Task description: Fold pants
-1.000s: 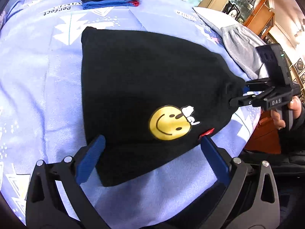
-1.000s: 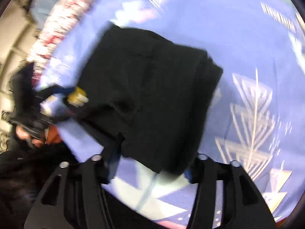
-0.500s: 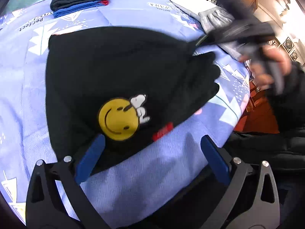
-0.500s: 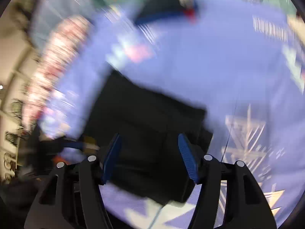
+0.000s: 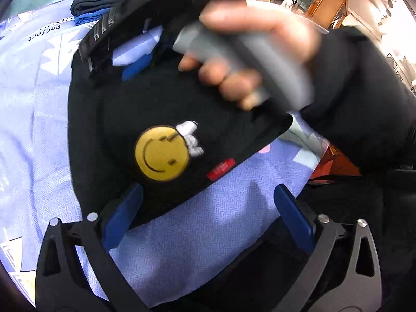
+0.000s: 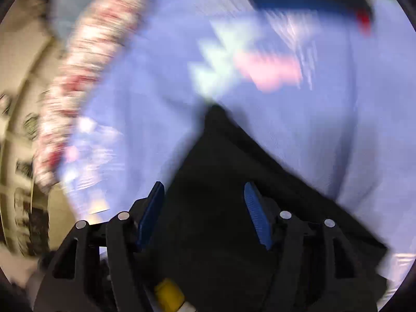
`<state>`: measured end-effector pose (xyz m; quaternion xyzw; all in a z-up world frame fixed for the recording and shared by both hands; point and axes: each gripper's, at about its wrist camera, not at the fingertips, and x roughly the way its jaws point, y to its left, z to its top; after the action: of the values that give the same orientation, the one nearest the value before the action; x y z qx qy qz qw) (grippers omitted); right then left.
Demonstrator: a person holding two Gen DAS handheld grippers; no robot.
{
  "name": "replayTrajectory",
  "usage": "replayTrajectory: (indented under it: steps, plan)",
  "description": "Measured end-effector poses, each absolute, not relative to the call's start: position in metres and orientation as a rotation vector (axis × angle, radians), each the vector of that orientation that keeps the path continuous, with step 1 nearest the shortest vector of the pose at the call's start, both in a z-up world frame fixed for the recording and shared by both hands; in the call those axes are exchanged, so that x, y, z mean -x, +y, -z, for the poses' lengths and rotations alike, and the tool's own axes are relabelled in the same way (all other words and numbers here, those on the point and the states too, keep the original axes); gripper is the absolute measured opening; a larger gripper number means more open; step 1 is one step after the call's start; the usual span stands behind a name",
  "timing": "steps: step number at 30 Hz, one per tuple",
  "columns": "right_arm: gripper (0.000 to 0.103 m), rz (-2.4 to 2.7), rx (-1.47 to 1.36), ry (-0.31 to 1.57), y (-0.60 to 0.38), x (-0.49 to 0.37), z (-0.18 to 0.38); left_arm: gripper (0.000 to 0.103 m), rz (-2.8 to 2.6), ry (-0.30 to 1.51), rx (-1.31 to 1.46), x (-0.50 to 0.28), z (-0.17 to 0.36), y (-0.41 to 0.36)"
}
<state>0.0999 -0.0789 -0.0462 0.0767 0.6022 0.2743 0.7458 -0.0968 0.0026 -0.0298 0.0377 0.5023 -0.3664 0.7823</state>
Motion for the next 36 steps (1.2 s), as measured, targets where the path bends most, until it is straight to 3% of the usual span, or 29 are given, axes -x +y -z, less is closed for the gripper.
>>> replayTrajectory:
  steps: [2, 5, 7, 9, 12, 16, 21, 29, 31, 32, 33, 36]
  plan:
    - [0.064, -0.621, -0.216, 1.272, -0.085, -0.1, 0.049, 0.101, 0.813, 1.071, -0.077, 0.098, 0.024, 0.005]
    - [0.065, -0.692, -0.301, 1.166, -0.12, -0.072, 0.004, 0.101, 0.822, 1.021, -0.081, 0.095, 0.002, 0.017]
    - [0.074, -0.67, -0.298, 1.063, -0.165, -0.043, -0.037, 0.101, 0.811, 0.968, -0.063, 0.09, -0.016, 0.031]
    - [0.101, -0.564, -0.29, 0.998, -0.206, -0.015, -0.059, 0.101, 0.762, 0.949, -0.028, 0.074, -0.026, 0.053]
    - [0.102, -0.376, -0.318, 1.002, -0.281, 0.019, -0.057, 0.101, 0.682, 1.041, 0.065, 0.035, -0.005, 0.084]
    - [0.102, -0.391, -0.44, 1.149, -0.317, 0.054, 0.002, 0.101, 0.73, 1.178, 0.213, -0.004, 0.031, 0.09]
    - [0.102, -0.556, -0.607, 1.21, -0.282, 0.055, 0.053, 0.101, 0.781, 1.279, 0.224, -0.026, 0.053, 0.049]
    - [0.102, -0.668, -0.514, 1.225, -0.226, 0.034, 0.047, 0.1, 0.766, 1.276, 0.232, -0.029, 0.059, 0.029]
    - [0.094, -0.673, -0.457, 1.204, -0.223, 0.04, 0.044, 0.086, 0.73, 1.254, 0.185, -0.021, 0.056, 0.026]
    - [0.067, -0.667, -0.423, 1.198, -0.219, 0.043, 0.043, 0.076, 0.725, 1.251, 0.18, -0.019, 0.054, 0.031]
    - [0.052, -0.675, -0.432, 1.206, -0.221, 0.046, 0.045, 0.068, 0.725, 1.248, 0.199, -0.017, 0.052, 0.034]
    - [0.046, -0.668, -0.447, 1.167, -0.227, 0.055, 0.042, 0.049, 0.724, 1.229, 0.258, -0.019, 0.045, 0.043]
